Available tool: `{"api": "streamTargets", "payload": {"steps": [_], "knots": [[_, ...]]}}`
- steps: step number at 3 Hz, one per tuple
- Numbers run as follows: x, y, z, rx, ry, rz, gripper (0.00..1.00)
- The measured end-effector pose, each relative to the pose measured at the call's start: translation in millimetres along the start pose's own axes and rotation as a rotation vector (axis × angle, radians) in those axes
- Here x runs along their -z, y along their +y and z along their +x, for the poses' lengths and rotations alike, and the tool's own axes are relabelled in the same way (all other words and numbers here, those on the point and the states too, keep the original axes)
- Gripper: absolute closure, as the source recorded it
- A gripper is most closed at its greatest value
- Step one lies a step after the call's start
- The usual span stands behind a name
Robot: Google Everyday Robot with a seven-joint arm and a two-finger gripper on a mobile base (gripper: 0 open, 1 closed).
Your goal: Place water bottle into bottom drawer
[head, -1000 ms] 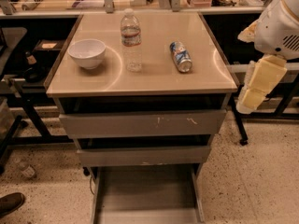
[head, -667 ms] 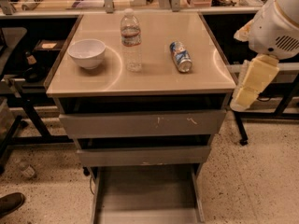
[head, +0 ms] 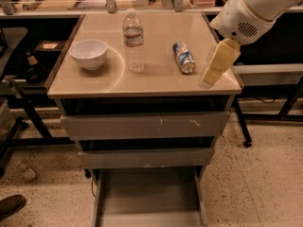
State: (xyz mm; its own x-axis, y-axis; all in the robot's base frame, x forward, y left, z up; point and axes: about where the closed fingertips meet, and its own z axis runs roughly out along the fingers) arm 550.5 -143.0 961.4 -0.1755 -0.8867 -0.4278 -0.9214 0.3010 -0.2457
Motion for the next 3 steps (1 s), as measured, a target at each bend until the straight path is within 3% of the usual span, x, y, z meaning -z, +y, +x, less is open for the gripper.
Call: {"api": "streamTargets", "payload": {"steps": [3], "knots": [[-69, -53, -65, 0.056, -0.104, -0.07, 0.0]]}}
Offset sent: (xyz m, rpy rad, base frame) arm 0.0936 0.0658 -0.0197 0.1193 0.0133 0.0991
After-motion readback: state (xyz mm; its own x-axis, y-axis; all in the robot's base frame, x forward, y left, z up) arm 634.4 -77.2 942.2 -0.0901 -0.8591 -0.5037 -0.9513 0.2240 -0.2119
